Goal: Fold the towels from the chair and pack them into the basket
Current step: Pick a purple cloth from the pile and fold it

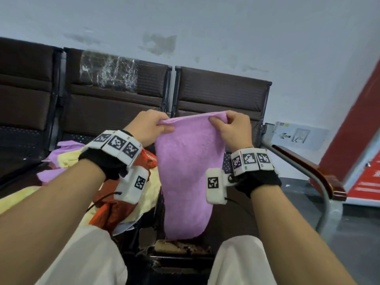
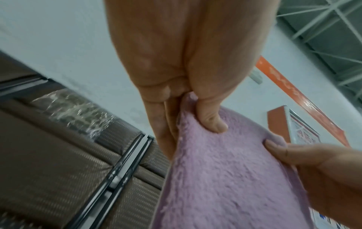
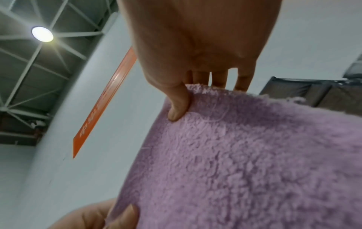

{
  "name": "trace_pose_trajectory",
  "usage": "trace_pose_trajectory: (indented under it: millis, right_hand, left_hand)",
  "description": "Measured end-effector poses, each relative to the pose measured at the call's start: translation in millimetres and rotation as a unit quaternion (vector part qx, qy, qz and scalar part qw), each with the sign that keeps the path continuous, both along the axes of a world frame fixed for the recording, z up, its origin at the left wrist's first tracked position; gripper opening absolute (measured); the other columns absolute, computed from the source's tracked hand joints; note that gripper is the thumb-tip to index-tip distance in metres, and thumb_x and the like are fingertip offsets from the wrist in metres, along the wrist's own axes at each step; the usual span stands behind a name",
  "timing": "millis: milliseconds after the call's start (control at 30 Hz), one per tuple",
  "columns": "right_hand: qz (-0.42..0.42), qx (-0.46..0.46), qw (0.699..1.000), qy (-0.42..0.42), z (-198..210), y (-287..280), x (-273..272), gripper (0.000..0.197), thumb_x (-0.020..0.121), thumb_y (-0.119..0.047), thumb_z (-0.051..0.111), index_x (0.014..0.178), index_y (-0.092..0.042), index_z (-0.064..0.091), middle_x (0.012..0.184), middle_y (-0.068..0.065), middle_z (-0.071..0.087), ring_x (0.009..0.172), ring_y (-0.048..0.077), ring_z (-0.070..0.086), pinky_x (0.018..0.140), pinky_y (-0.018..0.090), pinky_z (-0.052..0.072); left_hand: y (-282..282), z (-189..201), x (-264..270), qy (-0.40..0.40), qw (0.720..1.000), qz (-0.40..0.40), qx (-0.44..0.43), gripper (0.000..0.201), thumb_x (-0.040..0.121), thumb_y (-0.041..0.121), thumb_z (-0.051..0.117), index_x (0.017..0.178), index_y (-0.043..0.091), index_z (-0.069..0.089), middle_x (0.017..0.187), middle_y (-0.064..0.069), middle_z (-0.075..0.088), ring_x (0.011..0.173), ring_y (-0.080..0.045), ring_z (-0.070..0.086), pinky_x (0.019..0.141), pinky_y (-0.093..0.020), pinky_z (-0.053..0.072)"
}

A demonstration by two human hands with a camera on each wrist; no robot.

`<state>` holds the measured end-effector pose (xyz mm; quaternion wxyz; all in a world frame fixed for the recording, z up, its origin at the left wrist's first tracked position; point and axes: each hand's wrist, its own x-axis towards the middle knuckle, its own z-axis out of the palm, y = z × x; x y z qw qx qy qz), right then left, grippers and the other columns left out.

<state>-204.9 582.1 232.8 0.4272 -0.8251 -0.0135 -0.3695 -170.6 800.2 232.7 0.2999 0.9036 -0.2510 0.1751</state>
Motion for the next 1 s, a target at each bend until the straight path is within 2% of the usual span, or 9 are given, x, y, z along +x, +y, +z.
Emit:
trace_pose_trajectory:
  millis: [100, 233, 333, 433, 567, 633, 700, 900, 1000]
  right_hand:
    - [-0.021, -0.016, 0.999, 0.035, -12, -5, 11, 0.024, 0.085, -0.025, 0.068, 0.073, -0.004, 0.069, 0.069, 0.005, 0.066, 0.068, 0.011, 0.053, 0.057, 0.018, 0.038]
    - [-0.03, -0.012, 0.997, 0.065, -22, -8, 33, 0.038, 0.087, -0.023, 0.065, 0.054, -0.014, 0.048, 0.055, -0.006, 0.05, 0.059, 0.008, 0.044, 0.049, 0.008, 0.033]
    - [-0.035, 0.0, 0.999, 0.023, -17, -11, 45, 0.024, 0.087, -0.021, 0.064, 0.065, -0.016, 0.057, 0.063, -0.003, 0.057, 0.066, 0.011, 0.05, 0.059, 0.017, 0.035]
    - [-0.011, 0.009, 1.0, -0.026, -8, -19, 45, 0.012, 0.089, -0.021, 0.062, 0.078, -0.019, 0.061, 0.071, -0.007, 0.06, 0.072, 0.011, 0.054, 0.069, 0.026, 0.043]
    - [0.025, 0.021, 0.999, -0.034, -25, -31, 26, 0.005, 0.092, -0.02, 0.059, 0.095, -0.02, 0.062, 0.085, -0.016, 0.062, 0.082, 0.0, 0.058, 0.076, 0.017, 0.046]
    - [0.033, 0.033, 0.999, -0.018, -51, -33, 9, 0.006, 0.093, -0.017, 0.058, 0.096, -0.021, 0.06, 0.086, -0.018, 0.06, 0.078, -0.014, 0.055, 0.07, 0.005, 0.041]
    - [0.03, 0.048, 0.998, 0.01, -87, -33, -12, 0.005, 0.092, -0.014, 0.058, 0.093, -0.019, 0.06, 0.084, -0.017, 0.06, 0.076, -0.017, 0.054, 0.067, 0.0, 0.037]
    - [-0.003, 0.082, 0.989, 0.126, -191, -26, -83, 0.008, 0.089, -0.02, 0.062, 0.082, -0.017, 0.062, 0.075, -0.009, 0.062, 0.07, -0.004, 0.053, 0.063, 0.012, 0.039]
    - [-0.004, 0.099, 0.983, 0.156, -218, -22, -107, 0.01, 0.089, -0.021, 0.062, 0.08, -0.024, 0.061, 0.078, -0.012, 0.064, 0.074, -0.002, 0.057, 0.064, 0.011, 0.04]
  left_hand:
    - [-1, -11, 14, 0.056, 0.997, -0.003, -0.045, 0.015, 0.086, 0.02, 0.065, 0.081, 0.005, 0.067, 0.078, -0.013, 0.064, 0.077, -0.025, 0.059, 0.07, -0.034, 0.046]
    - [-17, -21, 37, 0.075, 0.993, 0.042, -0.082, 0.015, 0.089, 0.011, 0.059, 0.097, 0.004, 0.07, 0.096, -0.019, 0.068, 0.097, -0.033, 0.062, 0.08, -0.034, 0.045]
    - [-33, -13, 52, 0.041, 0.991, 0.064, -0.113, 0.018, 0.089, 0.012, 0.056, 0.099, 0.007, 0.07, 0.102, -0.019, 0.068, 0.101, -0.033, 0.06, 0.072, -0.029, 0.038]
    - [-41, 0, 53, 0.001, 0.98, 0.034, -0.194, 0.018, 0.09, 0.013, 0.055, 0.099, 0.014, 0.07, 0.094, -0.008, 0.069, 0.092, -0.022, 0.061, 0.066, -0.021, 0.034]
    - [-41, -8, 32, -0.017, 0.977, -0.026, -0.212, 0.016, 0.088, 0.014, 0.057, 0.097, 0.018, 0.07, 0.088, -0.001, 0.069, 0.082, -0.01, 0.059, 0.068, -0.02, 0.04]
    - [-39, -30, 15, 0.001, 0.977, -0.043, -0.209, 0.014, 0.087, 0.014, 0.061, 0.096, 0.017, 0.071, 0.089, -0.002, 0.071, 0.084, -0.012, 0.061, 0.074, -0.023, 0.045]
    - [-36, -61, -4, 0.031, 0.978, -0.049, -0.201, 0.012, 0.086, 0.012, 0.064, 0.095, 0.015, 0.07, 0.09, -0.003, 0.071, 0.085, -0.014, 0.062, 0.076, -0.027, 0.046]
    - [-31, -163, -61, 0.18, 0.968, -0.072, -0.158, 0.012, 0.085, 0.002, 0.059, 0.088, 0.011, 0.067, 0.085, -0.003, 0.066, 0.082, -0.013, 0.055, 0.071, -0.021, 0.038]
    - [-32, -201, -76, 0.248, 0.952, -0.051, -0.174, 0.015, 0.085, -0.001, 0.054, 0.088, 0.009, 0.065, 0.083, -0.003, 0.062, 0.085, -0.017, 0.054, 0.076, -0.027, 0.037]
